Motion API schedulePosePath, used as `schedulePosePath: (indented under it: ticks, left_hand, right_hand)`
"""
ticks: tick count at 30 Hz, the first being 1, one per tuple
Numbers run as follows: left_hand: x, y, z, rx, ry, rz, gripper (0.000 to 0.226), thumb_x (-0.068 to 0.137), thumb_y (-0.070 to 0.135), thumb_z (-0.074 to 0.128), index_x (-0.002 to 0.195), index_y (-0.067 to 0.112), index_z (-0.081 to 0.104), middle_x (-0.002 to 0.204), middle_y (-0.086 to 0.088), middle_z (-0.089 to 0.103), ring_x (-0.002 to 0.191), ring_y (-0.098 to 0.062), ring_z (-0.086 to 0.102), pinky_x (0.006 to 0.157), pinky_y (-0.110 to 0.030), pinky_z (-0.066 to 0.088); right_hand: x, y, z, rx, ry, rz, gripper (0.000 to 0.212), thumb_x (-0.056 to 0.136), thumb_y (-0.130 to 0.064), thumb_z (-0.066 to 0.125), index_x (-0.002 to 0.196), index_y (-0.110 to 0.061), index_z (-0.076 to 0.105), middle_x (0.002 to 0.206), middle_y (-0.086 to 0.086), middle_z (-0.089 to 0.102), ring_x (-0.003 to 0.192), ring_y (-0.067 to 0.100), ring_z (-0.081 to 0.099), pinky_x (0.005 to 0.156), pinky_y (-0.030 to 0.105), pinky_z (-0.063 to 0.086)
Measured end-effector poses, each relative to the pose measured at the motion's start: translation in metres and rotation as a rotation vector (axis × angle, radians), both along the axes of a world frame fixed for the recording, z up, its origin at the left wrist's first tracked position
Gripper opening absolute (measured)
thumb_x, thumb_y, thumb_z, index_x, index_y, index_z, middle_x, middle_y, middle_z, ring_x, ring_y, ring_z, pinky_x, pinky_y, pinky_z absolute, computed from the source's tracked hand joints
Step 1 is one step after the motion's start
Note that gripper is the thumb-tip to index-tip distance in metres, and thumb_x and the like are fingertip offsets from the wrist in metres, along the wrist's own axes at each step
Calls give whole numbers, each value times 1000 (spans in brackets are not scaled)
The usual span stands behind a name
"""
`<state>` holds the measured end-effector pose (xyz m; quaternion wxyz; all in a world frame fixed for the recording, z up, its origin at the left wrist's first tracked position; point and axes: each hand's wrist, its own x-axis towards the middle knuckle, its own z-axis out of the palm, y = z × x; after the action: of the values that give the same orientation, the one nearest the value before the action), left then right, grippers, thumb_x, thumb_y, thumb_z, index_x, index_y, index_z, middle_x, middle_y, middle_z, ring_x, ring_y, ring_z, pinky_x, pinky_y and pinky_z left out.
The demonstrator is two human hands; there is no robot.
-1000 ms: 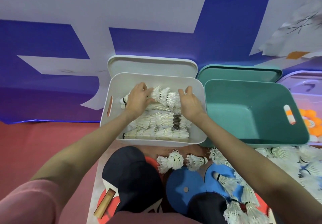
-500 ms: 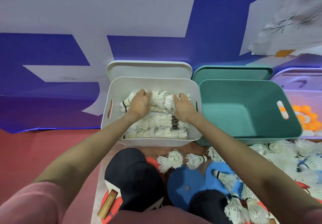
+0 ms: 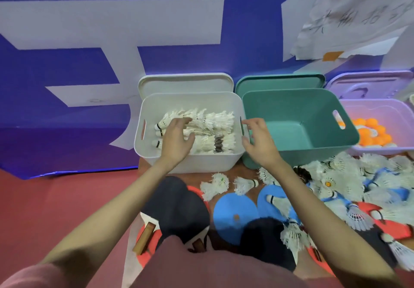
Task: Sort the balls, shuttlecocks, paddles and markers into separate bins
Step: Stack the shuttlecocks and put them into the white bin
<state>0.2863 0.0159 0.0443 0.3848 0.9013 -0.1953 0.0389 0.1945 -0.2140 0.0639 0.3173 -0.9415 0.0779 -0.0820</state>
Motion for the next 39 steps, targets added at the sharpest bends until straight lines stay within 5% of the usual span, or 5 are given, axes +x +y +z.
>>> schedulePosePath:
  ticks: [10, 22, 28, 33, 39]
  left_hand:
    - [-129, -5, -25, 45, -41, -235, 25, 86, 7, 58, 111, 9, 59, 104, -2, 54, 90, -14, 54, 77, -29, 46]
    - [-180, -12, -57, 302, 273, -186, 36, 85, 14, 62, 120, 11, 56, 115, -6, 55, 105, -20, 55, 82, -25, 42]
    - [-188, -28, -58, 269, 292, -120, 37, 83, 12, 62, 120, 10, 56, 115, -7, 54, 105, -22, 55, 84, -28, 45]
    - [-196, -31, -60, 219, 332, -50, 36, 81, 8, 66, 116, 10, 59, 108, -5, 57, 95, -18, 56, 79, -22, 40]
    - [-205, -40, -62, 103, 491, -117, 51, 75, 18, 79, 122, 16, 58, 105, 6, 61, 93, -9, 58, 76, -9, 43]
  right_hand:
    - [-151, -25, -59, 22, 73, -179, 34, 86, -1, 54, 120, -4, 54, 117, 12, 43, 102, 27, 54, 86, 39, 49]
    - [-130, 4, -101, -457, 468, 305, 82, 80, 11, 50, 149, -25, 23, 149, 24, 10, 130, 38, 26, 98, 40, 40]
    - [-100, -4, -107, -608, 393, 397, 54, 74, 13, 56, 123, -8, 47, 128, 18, 35, 115, 32, 40, 77, 35, 41]
    - [-112, -23, -116, -158, 151, 230, 12, 88, -3, 56, 99, -2, 61, 104, 11, 53, 92, 25, 54, 72, 37, 47]
    - [-170, -28, -91, 496, 98, 135, 12, 89, -8, 62, 97, -4, 71, 90, 5, 67, 72, -4, 59, 69, 12, 47]
